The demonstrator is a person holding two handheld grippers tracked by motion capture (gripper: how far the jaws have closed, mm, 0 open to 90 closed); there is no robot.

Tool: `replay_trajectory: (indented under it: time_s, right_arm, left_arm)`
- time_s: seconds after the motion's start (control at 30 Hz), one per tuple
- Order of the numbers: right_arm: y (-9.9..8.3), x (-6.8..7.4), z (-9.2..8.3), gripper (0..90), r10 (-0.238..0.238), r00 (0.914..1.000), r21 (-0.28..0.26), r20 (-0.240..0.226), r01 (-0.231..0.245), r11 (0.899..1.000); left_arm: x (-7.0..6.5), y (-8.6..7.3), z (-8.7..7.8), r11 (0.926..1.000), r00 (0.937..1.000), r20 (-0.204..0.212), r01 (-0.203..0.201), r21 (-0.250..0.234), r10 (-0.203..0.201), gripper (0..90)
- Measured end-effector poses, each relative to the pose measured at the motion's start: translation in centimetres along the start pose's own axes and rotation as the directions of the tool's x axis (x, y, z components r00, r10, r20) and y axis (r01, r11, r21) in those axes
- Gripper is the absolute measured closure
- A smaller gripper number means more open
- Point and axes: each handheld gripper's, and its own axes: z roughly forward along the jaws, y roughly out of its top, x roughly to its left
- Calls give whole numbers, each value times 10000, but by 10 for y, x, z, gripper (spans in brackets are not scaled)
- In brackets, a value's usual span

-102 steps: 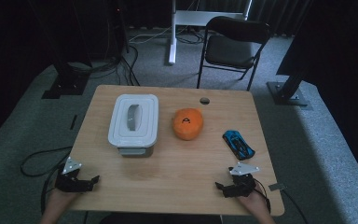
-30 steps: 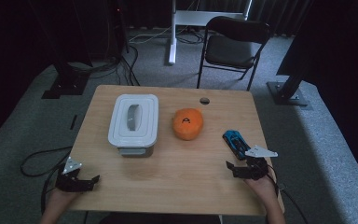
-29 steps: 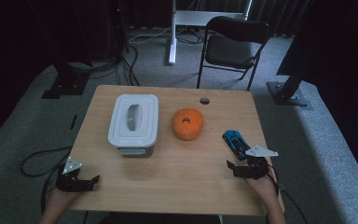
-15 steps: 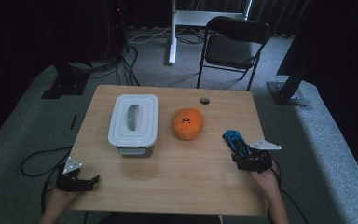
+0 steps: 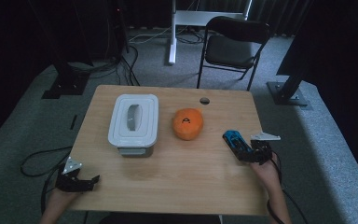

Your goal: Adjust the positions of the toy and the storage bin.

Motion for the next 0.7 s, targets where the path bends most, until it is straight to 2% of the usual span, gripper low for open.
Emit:
replay_trajectory:
  time_s: [0.37,0.7]
  right_arm:
    - [9,-11,23,110,262,9996,568,96,-267,9980]
    - [15,-17,39,110,183,9998,1149,125,-196,9932]
  left_arm:
    - [0,0,0,10000,10000,-8,6,0,-6,23]
    - [0,0,0,10000,10000,-8,5,0,-5,23]
